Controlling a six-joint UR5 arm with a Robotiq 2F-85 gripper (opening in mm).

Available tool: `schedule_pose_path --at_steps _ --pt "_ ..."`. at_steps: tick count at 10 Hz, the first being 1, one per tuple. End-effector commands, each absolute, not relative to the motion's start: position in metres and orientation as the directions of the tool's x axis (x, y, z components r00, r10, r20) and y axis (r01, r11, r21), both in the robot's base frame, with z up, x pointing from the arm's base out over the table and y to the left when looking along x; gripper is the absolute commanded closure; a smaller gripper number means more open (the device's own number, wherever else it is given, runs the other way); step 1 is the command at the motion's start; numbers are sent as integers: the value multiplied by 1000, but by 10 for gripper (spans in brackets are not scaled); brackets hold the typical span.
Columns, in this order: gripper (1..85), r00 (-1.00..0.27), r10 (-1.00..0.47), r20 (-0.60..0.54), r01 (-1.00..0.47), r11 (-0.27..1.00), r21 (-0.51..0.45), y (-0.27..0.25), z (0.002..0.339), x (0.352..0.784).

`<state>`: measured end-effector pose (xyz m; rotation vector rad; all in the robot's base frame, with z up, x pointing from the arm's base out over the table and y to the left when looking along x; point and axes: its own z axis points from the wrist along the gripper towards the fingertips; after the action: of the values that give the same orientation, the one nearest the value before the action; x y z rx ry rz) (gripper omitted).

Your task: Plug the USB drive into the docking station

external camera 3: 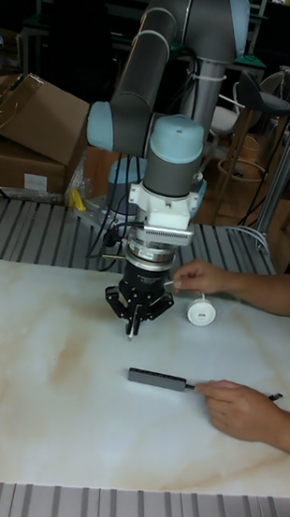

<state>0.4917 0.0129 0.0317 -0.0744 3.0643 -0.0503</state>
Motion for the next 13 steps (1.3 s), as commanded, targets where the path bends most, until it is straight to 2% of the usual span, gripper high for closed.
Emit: schedule_pose_path --at_steps 1,7,11,13 --pt "843 -996 -42 -79 -38 998 -50 7 33 493" --pt "843 -996 -71 -53 -69 997 -43 15 62 516" --pt "843 -998 -61 -36 -58 996 -72 25 61 541" --pt "843 -990 -139 -17 -137 987 -87 27 59 544"
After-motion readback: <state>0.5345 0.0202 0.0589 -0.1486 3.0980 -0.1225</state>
